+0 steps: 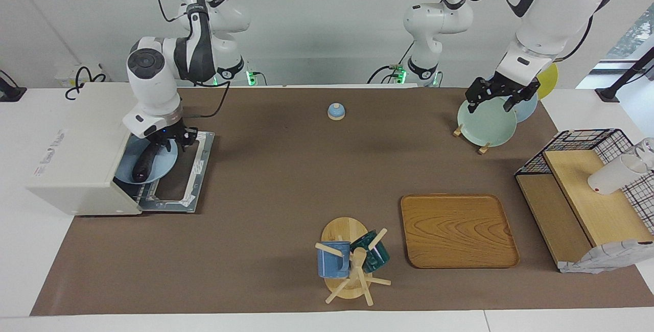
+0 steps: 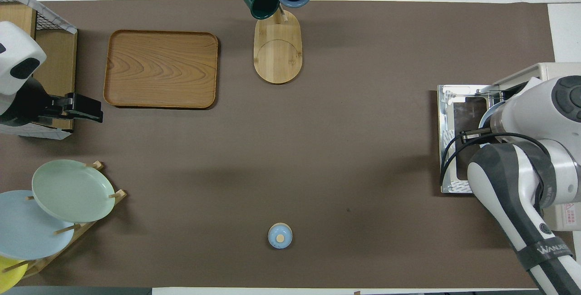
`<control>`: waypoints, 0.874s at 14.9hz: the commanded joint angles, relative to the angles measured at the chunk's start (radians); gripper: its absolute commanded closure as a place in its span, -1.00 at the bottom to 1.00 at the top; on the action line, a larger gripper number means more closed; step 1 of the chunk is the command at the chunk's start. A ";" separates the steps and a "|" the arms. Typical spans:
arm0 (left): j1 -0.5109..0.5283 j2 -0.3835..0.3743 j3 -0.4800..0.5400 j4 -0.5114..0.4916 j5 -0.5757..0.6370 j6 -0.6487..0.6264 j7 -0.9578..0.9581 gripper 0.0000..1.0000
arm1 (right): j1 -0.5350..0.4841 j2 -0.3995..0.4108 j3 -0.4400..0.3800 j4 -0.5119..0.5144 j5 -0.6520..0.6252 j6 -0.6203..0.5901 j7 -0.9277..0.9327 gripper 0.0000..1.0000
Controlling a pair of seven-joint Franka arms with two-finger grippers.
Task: Put eggplant into oven
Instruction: 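Open the right gripper and withdraw it from the oven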
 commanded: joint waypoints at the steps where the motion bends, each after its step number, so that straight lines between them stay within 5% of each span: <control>1: -0.004 -0.003 0.006 -0.001 -0.007 -0.002 -0.004 -1.00 | 0.048 0.015 0.009 0.020 0.079 0.022 0.062 1.00; 6: -0.004 -0.003 0.006 -0.001 -0.007 -0.002 -0.004 -1.00 | 0.088 0.093 0.009 -0.058 0.095 0.193 0.164 1.00; 13: -0.004 -0.003 0.006 -0.001 -0.007 -0.002 -0.004 -1.00 | 0.083 0.141 0.008 -0.085 0.090 0.205 0.172 1.00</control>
